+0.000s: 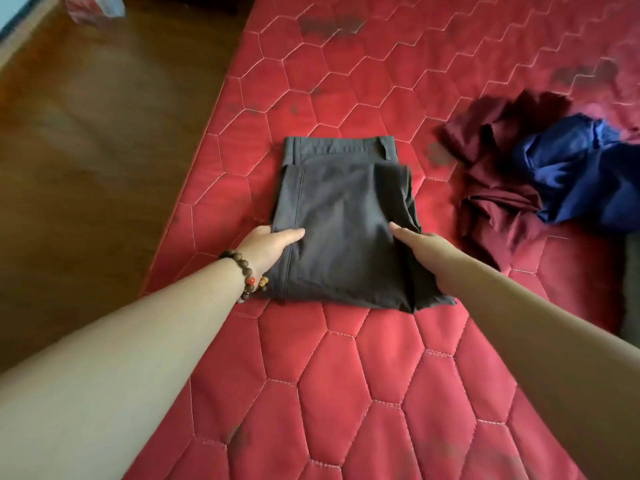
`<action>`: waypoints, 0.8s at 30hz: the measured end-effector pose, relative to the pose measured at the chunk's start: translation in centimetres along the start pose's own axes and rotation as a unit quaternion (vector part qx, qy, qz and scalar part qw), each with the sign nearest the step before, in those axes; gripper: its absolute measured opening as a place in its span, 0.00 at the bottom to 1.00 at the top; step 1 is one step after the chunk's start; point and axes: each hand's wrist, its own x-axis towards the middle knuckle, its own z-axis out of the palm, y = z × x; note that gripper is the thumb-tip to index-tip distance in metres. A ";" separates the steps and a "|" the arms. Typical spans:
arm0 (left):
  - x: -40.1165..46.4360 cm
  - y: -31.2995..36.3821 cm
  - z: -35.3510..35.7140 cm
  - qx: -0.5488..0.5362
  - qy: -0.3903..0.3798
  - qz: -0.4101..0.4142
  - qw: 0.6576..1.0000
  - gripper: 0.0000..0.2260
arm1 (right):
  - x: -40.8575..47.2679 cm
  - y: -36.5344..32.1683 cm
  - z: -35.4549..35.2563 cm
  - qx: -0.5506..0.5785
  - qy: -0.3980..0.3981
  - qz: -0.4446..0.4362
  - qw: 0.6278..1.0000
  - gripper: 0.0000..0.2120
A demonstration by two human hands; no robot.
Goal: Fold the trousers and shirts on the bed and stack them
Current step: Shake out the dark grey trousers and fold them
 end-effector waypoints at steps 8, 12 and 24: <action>-2.8 -2.5 0.0 0.118 0.002 0.080 0.990 0.11 | -1.4 4.7 -0.3 -0.072 -0.007 -0.123 0.990 0.07; -5.9 -3.6 0.5 0.143 -0.002 0.091 0.986 0.13 | -3.0 6.4 0.0 -0.118 0.010 -0.139 0.983 0.04; -1.4 -0.6 1.4 0.191 0.219 0.098 0.952 0.14 | 2.6 -1.2 0.5 -0.185 0.102 -0.169 0.963 0.07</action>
